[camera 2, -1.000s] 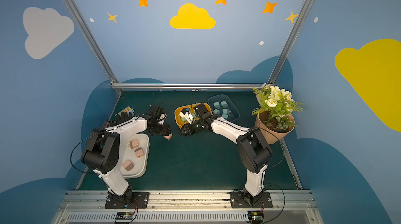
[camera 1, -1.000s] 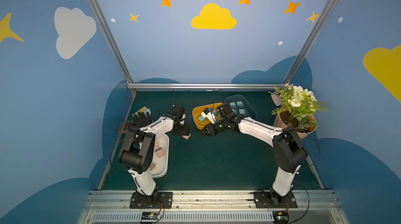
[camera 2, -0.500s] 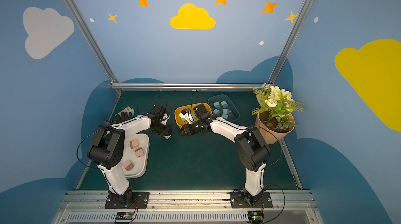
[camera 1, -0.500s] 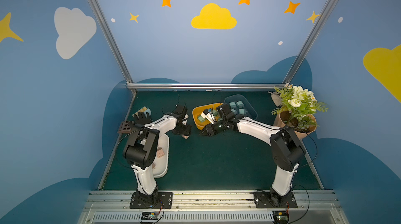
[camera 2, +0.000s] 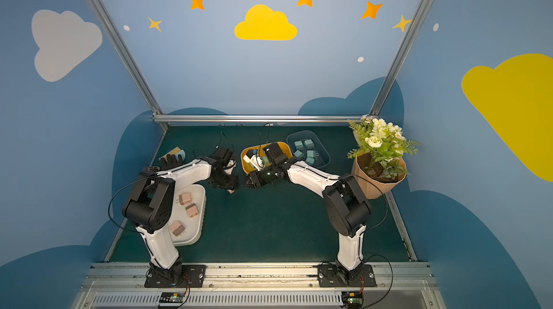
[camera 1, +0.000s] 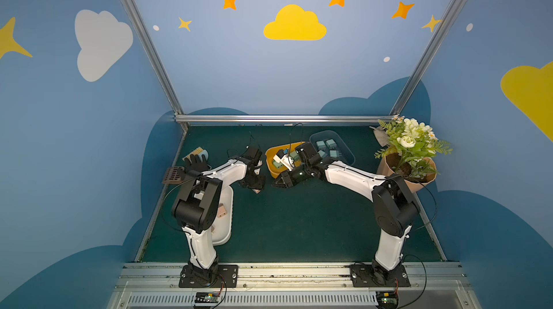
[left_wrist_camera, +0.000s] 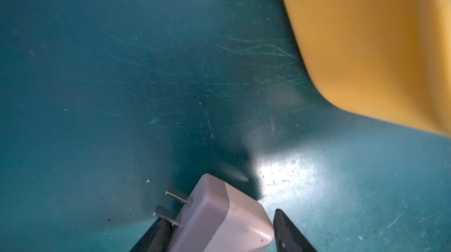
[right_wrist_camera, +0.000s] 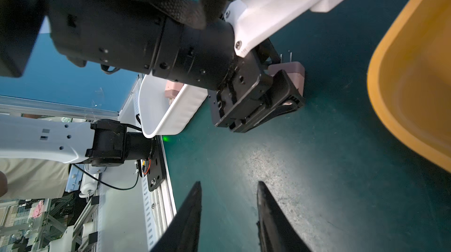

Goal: Place the plugs by color into the storage box
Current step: Pick up the plug from the center of the board.

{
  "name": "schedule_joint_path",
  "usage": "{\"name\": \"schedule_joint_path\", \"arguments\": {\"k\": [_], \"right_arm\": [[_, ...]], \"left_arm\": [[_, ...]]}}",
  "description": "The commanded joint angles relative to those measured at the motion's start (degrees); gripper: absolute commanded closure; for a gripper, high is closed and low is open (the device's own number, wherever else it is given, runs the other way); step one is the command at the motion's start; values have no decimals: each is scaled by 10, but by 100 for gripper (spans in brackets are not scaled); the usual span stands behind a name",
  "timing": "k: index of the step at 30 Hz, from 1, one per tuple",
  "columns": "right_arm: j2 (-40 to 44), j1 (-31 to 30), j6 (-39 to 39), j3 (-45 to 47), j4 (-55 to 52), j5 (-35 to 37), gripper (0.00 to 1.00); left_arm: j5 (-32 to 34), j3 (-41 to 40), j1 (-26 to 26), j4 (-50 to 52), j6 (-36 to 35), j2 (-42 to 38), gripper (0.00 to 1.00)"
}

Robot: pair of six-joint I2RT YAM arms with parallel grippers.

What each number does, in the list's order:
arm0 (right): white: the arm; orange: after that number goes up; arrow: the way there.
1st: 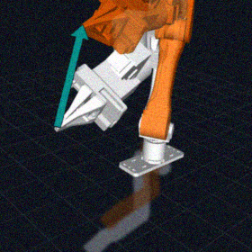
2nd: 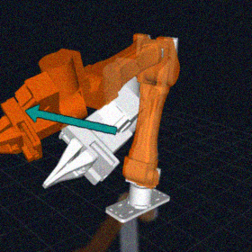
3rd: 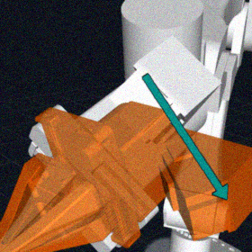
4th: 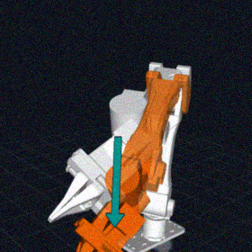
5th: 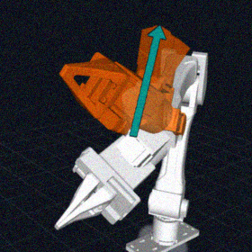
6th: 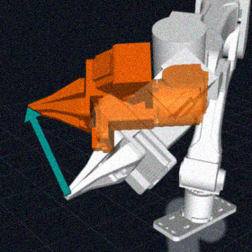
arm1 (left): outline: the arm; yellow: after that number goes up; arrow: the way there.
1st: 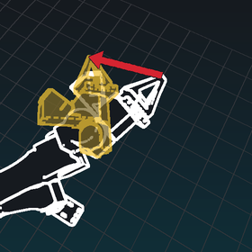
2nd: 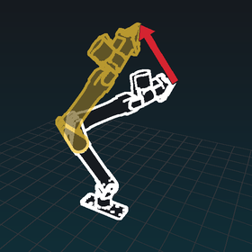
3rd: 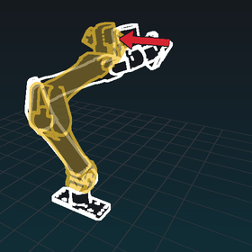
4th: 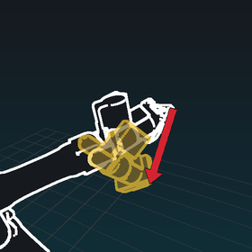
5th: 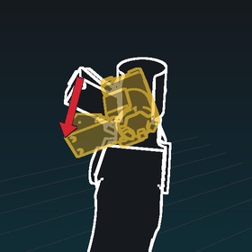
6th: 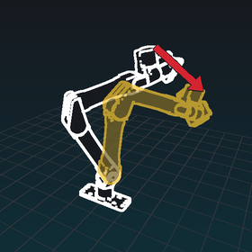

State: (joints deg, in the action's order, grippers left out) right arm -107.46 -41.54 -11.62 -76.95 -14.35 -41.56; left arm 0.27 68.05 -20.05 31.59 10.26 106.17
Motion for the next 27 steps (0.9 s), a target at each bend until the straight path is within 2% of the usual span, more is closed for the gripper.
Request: {"name": "schedule_joint_path", "arguments": {"k": [1,12,21,27], "right_arm": [[8,-9,4,-15,-19,-2,62],[28,-35,9,-17,-40,10,64],[61,-50,20,-9,-41,44,66],[76,-55,8,8,-23,59,66]], "left_arm": [[9,4,-2,18,-7,-9,36],[6,-10,-12,6,-5,-37,45],[19,-38,-14,-5,-8,-94,47],[25,-64,-15,4,20,-141,47]]}}
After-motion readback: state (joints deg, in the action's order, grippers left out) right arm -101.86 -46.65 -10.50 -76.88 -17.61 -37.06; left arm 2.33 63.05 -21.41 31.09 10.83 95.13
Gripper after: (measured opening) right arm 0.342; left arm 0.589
